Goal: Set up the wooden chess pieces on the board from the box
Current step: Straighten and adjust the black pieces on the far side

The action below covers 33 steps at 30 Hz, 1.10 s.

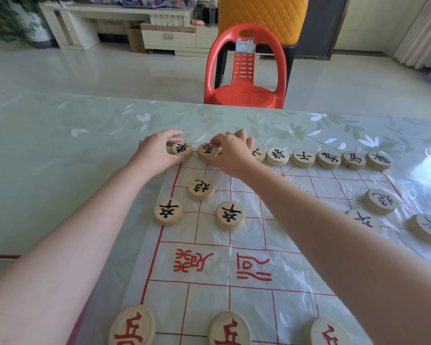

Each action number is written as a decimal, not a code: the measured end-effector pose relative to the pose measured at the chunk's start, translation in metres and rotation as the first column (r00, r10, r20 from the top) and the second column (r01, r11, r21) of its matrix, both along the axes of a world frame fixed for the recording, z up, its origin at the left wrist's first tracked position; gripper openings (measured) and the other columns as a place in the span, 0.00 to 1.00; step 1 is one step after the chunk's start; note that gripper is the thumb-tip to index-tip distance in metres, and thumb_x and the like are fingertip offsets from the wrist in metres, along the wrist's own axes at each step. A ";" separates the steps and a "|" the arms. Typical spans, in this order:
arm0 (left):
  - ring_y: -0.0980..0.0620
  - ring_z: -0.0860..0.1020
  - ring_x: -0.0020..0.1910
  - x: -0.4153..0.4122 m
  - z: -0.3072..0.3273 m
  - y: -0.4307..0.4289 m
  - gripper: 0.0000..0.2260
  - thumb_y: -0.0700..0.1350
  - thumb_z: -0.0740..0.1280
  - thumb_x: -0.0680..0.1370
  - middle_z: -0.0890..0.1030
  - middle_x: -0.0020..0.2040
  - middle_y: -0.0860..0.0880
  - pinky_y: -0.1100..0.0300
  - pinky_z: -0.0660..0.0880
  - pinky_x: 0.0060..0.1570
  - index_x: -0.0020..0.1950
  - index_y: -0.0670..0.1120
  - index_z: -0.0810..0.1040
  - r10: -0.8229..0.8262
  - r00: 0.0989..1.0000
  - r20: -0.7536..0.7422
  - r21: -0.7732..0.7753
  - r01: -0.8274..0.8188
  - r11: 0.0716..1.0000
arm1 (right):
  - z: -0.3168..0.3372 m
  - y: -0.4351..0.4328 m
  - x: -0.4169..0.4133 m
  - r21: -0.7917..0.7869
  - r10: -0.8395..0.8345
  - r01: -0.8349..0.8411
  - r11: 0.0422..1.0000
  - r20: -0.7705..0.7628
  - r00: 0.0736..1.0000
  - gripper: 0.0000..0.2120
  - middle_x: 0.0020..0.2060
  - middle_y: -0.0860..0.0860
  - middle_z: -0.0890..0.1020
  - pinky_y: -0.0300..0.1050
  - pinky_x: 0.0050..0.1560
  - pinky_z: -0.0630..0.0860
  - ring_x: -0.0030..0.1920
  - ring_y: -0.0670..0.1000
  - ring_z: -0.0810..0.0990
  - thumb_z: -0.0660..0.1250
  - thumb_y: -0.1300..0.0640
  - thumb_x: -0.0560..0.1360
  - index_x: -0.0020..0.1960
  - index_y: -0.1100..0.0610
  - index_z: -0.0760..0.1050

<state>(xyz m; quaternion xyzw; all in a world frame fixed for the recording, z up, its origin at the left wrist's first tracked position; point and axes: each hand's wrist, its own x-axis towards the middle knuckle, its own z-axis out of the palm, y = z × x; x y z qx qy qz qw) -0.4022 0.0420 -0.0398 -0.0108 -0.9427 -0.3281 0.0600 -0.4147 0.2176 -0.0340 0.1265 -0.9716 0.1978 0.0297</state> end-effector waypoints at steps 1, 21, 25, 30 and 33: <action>0.51 0.71 0.65 0.000 -0.001 -0.001 0.26 0.47 0.73 0.70 0.78 0.62 0.53 0.49 0.63 0.68 0.67 0.51 0.71 0.001 1.000 0.006 0.008 -0.001 1.000 | 0.000 0.000 0.001 0.005 0.002 -0.002 1.000 -0.002 1.000 0.21 0.58 0.51 0.77 0.45 0.49 0.53 0.62 0.56 0.62 0.62 0.45 0.75 0.64 0.54 0.72; 0.49 0.65 0.66 0.014 0.009 0.044 0.22 0.46 0.72 0.71 0.75 0.63 0.50 0.56 0.58 0.58 0.64 0.53 0.73 0.002 0.993 -0.122 -0.172 -0.024 0.985 | 0.005 0.080 0.015 -0.196 -0.082 0.088 0.977 0.040 0.996 0.22 0.61 0.48 0.74 0.43 0.54 0.53 0.66 0.53 0.59 0.68 0.48 0.73 0.65 0.50 0.72; 0.47 0.65 0.67 0.014 0.016 0.035 0.21 0.44 0.70 0.72 0.75 0.64 0.49 0.56 0.59 0.60 0.65 0.52 0.73 0.074 0.989 -0.131 -0.162 -0.095 0.982 | 0.006 0.081 0.014 -0.214 -0.041 0.050 0.976 0.046 0.998 0.22 0.61 0.48 0.73 0.44 0.56 0.54 0.65 0.53 0.59 0.68 0.49 0.73 0.65 0.50 0.71; 0.48 0.65 0.65 0.022 0.022 0.060 0.17 0.45 0.68 0.74 0.75 0.59 0.52 0.57 0.59 0.63 0.63 0.51 0.75 -0.016 0.991 -0.129 -0.081 0.006 0.997 | 0.008 0.082 0.008 -0.183 -0.080 0.087 0.979 0.044 0.996 0.25 0.60 0.49 0.73 0.44 0.58 0.56 0.65 0.54 0.60 0.69 0.46 0.72 0.67 0.51 0.70; 0.48 0.66 0.63 0.016 0.020 0.084 0.18 0.49 0.68 0.74 0.75 0.57 0.55 0.57 0.59 0.60 0.64 0.52 0.74 -0.097 0.986 -0.138 -0.154 0.075 0.985 | 0.009 0.085 0.007 -0.125 -0.069 0.074 0.989 0.040 0.997 0.25 0.60 0.48 0.73 0.43 0.56 0.55 0.64 0.53 0.60 0.69 0.47 0.72 0.67 0.51 0.69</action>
